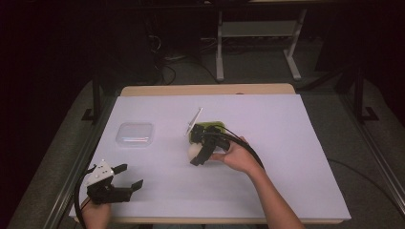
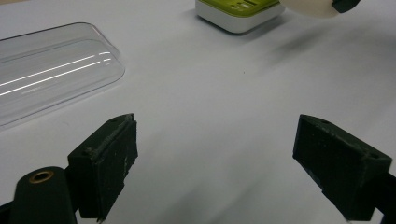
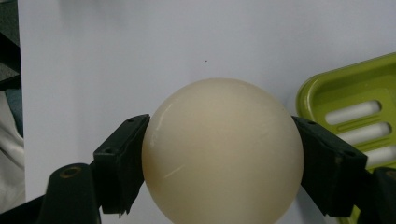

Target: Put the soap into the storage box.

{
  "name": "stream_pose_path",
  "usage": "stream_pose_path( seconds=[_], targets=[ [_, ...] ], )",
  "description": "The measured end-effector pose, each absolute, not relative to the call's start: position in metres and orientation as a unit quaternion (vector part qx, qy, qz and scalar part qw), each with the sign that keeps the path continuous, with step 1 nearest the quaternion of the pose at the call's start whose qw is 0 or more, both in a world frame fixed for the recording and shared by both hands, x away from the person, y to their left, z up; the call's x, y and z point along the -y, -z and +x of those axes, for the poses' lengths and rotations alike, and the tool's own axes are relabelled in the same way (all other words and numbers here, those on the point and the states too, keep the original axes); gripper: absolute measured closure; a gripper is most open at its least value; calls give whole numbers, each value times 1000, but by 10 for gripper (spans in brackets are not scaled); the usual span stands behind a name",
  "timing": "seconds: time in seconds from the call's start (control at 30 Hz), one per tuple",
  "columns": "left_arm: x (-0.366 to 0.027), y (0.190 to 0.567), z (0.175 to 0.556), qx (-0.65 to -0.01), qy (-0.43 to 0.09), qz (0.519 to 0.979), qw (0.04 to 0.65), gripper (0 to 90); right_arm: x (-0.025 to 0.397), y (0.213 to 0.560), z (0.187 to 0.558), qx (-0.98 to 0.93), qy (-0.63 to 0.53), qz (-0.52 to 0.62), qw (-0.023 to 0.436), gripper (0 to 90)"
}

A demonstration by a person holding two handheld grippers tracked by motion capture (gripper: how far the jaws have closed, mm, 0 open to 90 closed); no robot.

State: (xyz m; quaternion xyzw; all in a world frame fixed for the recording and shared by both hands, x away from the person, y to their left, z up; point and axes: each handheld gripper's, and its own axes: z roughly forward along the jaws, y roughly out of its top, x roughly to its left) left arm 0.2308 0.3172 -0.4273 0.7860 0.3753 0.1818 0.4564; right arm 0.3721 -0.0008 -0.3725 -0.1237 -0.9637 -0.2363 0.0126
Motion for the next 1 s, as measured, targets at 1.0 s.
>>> stream_pose_path(
  seconds=[1.0],
  targets=[
    [-319,427,231,-375,-181,790,450,130,8,345,409,959,246,-144,-4,231]
  ],
)
